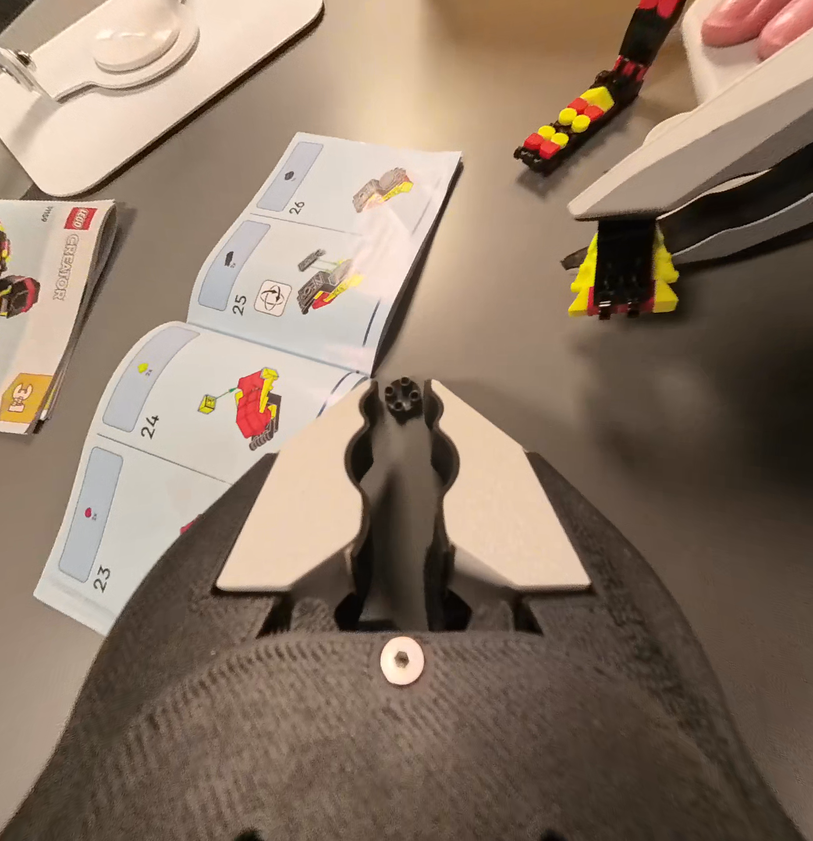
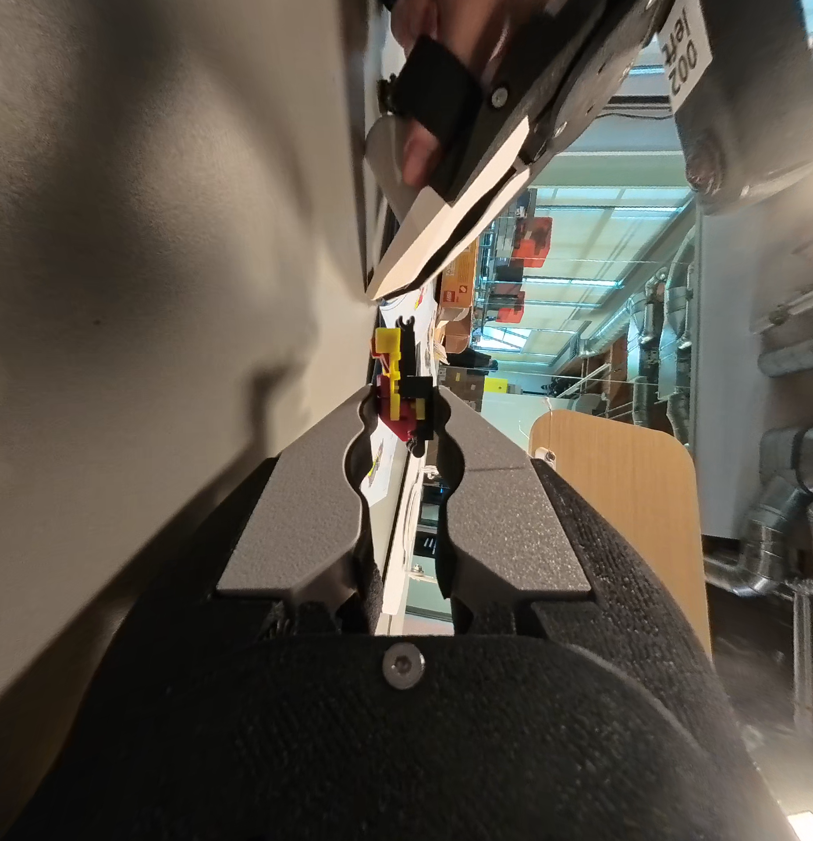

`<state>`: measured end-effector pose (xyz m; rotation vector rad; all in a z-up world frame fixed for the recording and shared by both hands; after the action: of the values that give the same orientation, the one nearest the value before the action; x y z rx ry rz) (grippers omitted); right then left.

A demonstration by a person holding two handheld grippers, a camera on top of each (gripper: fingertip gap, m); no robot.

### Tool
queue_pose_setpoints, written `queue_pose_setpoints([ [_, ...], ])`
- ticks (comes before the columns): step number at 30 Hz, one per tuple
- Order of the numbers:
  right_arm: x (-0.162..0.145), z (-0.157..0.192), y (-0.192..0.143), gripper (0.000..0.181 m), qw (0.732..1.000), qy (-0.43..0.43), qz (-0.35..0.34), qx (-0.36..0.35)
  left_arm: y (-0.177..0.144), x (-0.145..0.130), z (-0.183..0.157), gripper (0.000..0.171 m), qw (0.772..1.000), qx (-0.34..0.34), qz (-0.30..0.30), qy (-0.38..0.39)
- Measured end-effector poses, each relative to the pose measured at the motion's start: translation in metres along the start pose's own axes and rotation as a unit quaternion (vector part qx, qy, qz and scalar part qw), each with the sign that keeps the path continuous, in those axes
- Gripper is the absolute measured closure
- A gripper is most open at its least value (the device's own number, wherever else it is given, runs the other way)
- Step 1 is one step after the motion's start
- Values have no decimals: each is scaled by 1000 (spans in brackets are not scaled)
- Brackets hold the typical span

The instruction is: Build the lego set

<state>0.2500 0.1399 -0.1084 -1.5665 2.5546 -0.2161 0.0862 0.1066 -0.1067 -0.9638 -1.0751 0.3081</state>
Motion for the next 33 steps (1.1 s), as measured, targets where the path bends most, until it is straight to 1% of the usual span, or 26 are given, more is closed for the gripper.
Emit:
queue_pose_setpoints([
  [2,0,0,0,160,1000,1,0,2,0,0,-1,157,1000,-1,0,-3],
  [9,-1,1,0,160,1000,2,1,3,-3,-2,-4,157,1000,27,-9,10],
  [12,0,1,-1,160,1000,2,1,1,-5,-2,-10,158,997,55,-19,46],
  [17,-1,1,-1,161,1000,0,2,-1,-12,-2,-24,157,984,112,-57,123],
  [23,0,5,0,160,1000,-17,8,5,-11,-2,-31,157,974,138,-64,169],
  [26,0,8,1,160,999,-49,19,9,-11,-1,-34,158,970,141,-74,183],
  [28,1,11,2,160,995,-89,32,9,-12,-1,-36,157,969,139,-82,189],
  [33,5,12,0,160,977,-200,61,-28,-15,1,-39,157,966,136,-102,193],
])
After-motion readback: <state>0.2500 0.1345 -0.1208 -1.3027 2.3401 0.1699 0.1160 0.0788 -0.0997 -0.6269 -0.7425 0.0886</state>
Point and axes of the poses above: each gripper's, where its closed fingertips meet, y out along the fingers, x out of its top, z = x × y across the jaws, the point moved 8 cm from there along -y, back along the fingers, and after that the axes turned 12 degrees about z, right-handed, at the moved point
